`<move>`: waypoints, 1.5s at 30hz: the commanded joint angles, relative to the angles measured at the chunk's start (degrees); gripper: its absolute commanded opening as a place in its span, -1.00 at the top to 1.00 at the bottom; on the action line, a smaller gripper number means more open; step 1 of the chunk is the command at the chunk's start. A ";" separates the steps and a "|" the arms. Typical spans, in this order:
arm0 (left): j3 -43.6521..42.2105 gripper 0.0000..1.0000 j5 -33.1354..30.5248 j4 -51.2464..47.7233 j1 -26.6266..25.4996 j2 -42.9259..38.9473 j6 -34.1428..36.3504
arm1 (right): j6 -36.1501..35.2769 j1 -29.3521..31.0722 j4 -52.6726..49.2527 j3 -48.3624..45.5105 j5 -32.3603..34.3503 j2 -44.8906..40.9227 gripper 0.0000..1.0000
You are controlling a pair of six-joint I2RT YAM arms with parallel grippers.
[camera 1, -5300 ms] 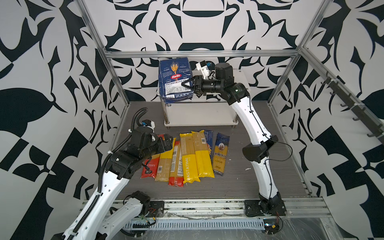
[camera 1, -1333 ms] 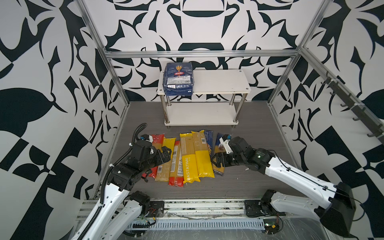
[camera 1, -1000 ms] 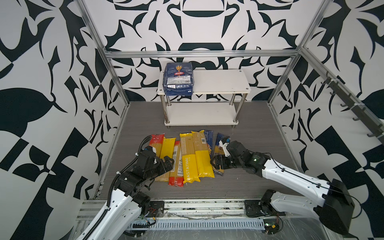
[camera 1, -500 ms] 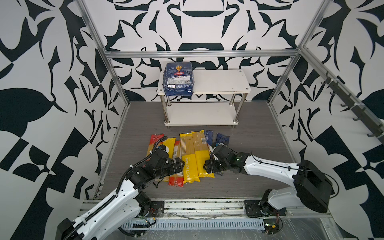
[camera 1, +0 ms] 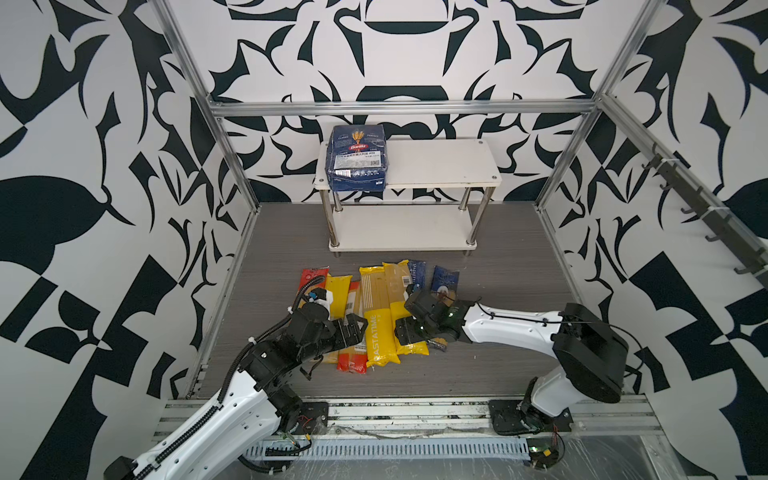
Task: Place and organize the pasta boxes and bags onto the shelf
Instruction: 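Close the right gripper on the yellow Pastatime bag's end, then lift the yellow Pastatime bag upright with the right gripper toward the shelf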
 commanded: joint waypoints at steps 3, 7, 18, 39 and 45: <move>1.06 -0.99 -1.07 -3.19 -0.23 -0.45 0.77 | 1.00 1.49 0.73 2.91 1.05 4.17 -0.59; 1.76 -0.99 -1.29 -4.35 -0.23 -0.72 1.48 | 1.59 1.67 0.34 3.75 1.05 5.56 -0.42; 2.38 -1.00 -3.17 -7.15 -0.23 -1.74 2.45 | 4.87 1.80 3.44 1.35 -4.11 2.91 0.52; 8.97 -0.99 -3.81 -6.30 -0.23 6.98 4.25 | 6.78 0.81 10.20 -11.90 -9.17 -25.01 0.86; 13.24 -0.99 -3.99 -6.71 -0.21 10.78 4.90 | 6.63 -0.09 4.44 -12.74 -8.53 -35.93 0.87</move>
